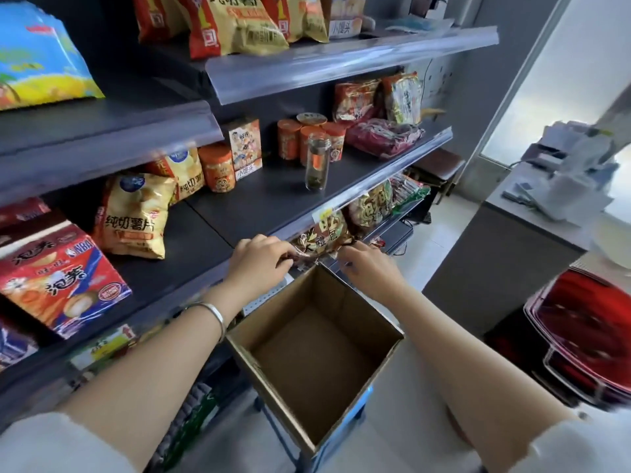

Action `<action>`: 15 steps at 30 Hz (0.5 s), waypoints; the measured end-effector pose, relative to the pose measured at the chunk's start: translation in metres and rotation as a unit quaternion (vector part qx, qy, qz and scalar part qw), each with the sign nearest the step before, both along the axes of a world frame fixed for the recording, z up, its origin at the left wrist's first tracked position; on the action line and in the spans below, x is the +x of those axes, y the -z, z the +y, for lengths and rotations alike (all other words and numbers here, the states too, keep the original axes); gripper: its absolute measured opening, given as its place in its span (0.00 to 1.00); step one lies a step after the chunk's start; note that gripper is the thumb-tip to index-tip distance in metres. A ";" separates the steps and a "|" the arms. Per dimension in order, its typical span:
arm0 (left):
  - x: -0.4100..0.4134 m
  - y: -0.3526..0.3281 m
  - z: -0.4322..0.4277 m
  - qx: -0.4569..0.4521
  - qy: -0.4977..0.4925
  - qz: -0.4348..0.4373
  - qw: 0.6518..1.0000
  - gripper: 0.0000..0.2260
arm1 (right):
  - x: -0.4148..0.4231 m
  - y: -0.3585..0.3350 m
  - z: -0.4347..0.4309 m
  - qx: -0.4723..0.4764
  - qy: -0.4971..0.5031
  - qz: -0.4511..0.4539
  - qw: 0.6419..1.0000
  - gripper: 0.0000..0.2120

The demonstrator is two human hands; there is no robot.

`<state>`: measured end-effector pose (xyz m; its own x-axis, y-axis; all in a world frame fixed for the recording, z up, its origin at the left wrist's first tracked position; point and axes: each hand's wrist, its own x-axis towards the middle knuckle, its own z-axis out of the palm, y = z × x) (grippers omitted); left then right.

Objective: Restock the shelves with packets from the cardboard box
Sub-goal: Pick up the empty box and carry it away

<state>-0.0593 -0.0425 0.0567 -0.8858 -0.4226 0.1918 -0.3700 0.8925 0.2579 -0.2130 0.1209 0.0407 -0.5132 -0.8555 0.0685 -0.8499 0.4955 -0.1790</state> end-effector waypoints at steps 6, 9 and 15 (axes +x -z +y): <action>0.008 0.061 0.015 0.065 -0.006 -0.059 0.996 0.11 | 0.001 0.040 0.027 0.077 0.049 -0.029 0.995 0.14; 0.016 0.086 0.021 0.077 -0.017 -0.100 0.992 0.12 | 0.002 0.060 0.036 0.096 0.083 -0.040 0.991 0.16; 0.033 0.118 0.035 0.091 -0.075 -0.146 0.982 0.14 | -0.009 0.094 0.039 0.165 0.093 -0.065 0.980 0.25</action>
<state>-0.0259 -0.0070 -0.0616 -0.8173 -0.5556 -0.1528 -0.5753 0.7715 0.2716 -0.2220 0.1597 -0.0530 -0.6480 -0.7118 -0.2712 -0.7208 0.6881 -0.0837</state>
